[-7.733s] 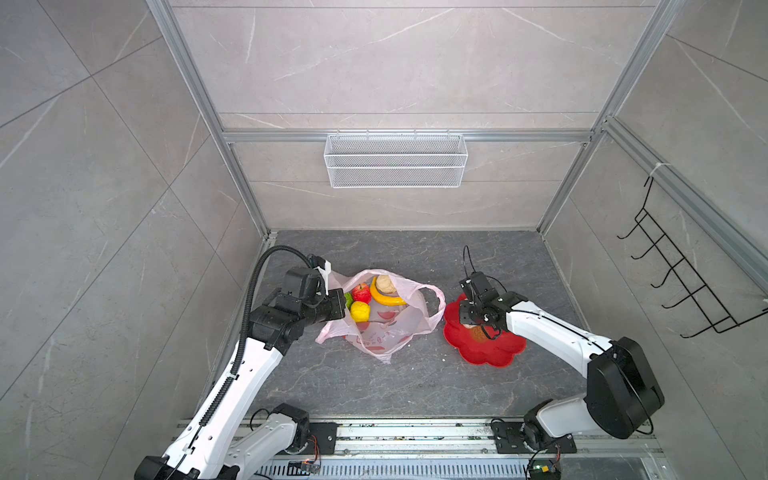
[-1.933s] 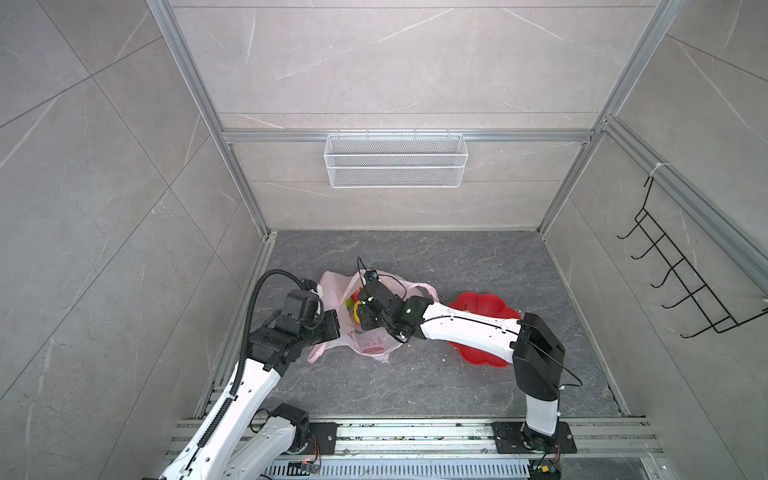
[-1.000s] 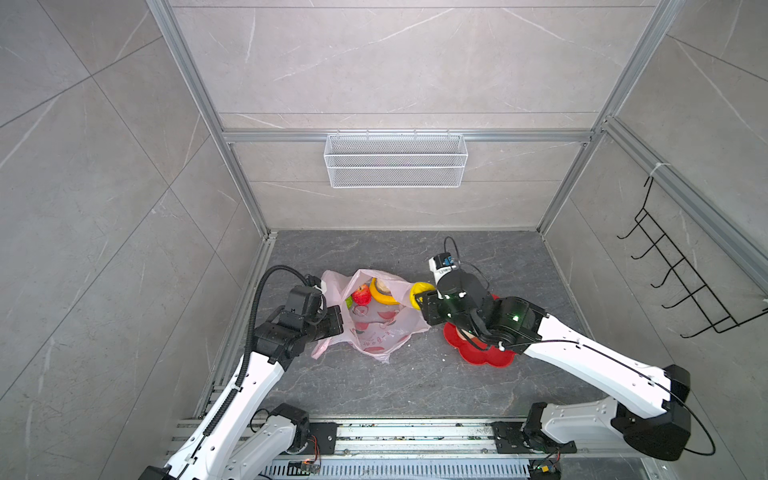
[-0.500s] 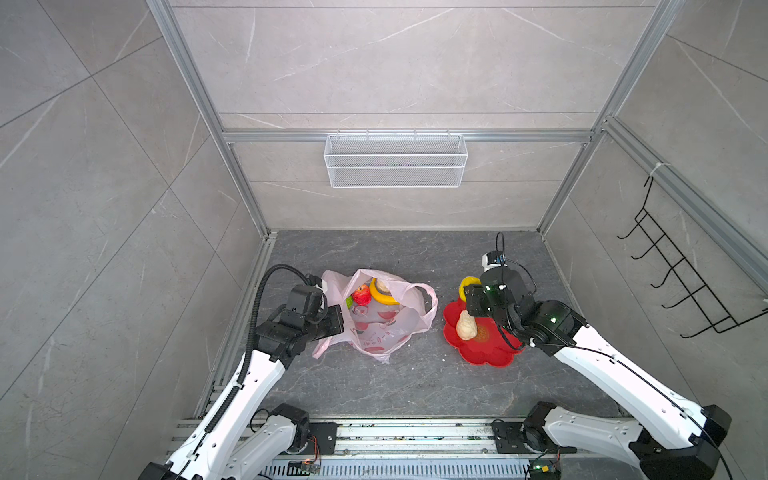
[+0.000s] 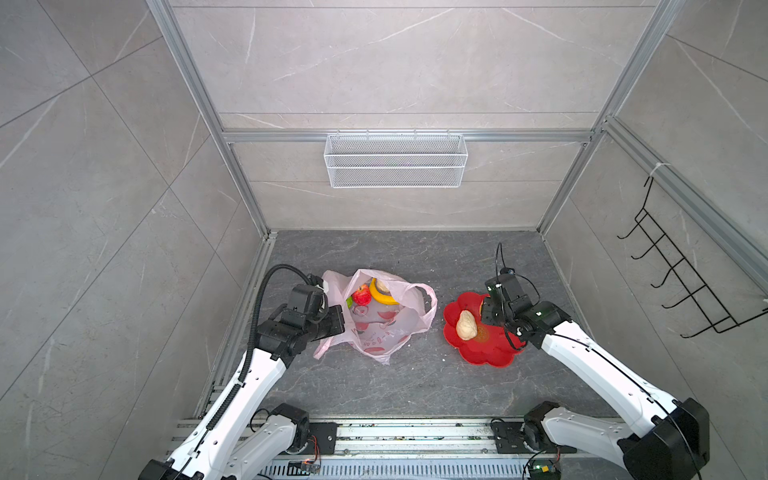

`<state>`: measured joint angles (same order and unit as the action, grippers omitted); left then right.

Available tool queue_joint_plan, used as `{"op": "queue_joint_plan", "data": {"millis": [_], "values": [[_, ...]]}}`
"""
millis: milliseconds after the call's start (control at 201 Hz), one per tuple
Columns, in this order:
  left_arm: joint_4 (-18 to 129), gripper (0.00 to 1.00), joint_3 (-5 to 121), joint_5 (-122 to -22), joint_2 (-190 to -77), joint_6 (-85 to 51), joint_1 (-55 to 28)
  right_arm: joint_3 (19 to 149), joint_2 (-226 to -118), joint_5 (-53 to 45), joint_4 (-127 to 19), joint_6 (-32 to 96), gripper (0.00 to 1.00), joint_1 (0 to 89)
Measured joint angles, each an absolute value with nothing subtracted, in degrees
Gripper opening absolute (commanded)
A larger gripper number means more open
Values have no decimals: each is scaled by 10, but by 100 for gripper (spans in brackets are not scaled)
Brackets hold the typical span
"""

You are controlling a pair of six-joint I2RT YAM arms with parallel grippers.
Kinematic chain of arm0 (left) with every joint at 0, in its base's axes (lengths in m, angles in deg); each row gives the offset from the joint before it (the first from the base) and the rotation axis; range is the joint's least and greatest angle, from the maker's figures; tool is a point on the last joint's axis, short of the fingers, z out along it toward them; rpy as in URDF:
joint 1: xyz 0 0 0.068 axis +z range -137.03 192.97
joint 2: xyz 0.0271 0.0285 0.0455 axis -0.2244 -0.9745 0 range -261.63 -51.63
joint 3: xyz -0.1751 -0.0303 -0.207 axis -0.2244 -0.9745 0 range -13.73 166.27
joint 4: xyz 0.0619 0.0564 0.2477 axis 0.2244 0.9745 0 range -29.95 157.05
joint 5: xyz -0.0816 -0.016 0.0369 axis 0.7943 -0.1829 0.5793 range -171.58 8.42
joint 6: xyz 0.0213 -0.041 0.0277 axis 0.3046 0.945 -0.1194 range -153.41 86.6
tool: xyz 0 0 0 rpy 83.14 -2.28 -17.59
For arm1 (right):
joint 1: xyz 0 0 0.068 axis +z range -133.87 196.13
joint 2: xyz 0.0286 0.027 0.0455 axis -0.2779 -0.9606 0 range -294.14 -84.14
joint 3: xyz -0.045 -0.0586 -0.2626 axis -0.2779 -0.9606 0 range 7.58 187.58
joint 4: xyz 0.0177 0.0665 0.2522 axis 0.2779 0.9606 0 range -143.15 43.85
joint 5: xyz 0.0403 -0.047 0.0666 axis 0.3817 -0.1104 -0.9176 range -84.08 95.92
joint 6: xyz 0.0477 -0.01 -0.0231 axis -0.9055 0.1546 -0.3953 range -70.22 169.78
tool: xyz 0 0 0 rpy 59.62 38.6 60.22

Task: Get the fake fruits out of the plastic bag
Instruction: 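Lower the lemon onto the red plate beside the pear and open the right gripper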

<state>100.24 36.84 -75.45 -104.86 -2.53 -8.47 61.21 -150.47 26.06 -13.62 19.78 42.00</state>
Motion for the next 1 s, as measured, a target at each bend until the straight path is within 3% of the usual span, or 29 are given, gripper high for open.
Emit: {"op": "queue_joint_plan", "data": {"millis": [996], "values": [[1003,3,370,-754,-1055,-26,-85,554,-1630,185,-246,194,41,336]]}}
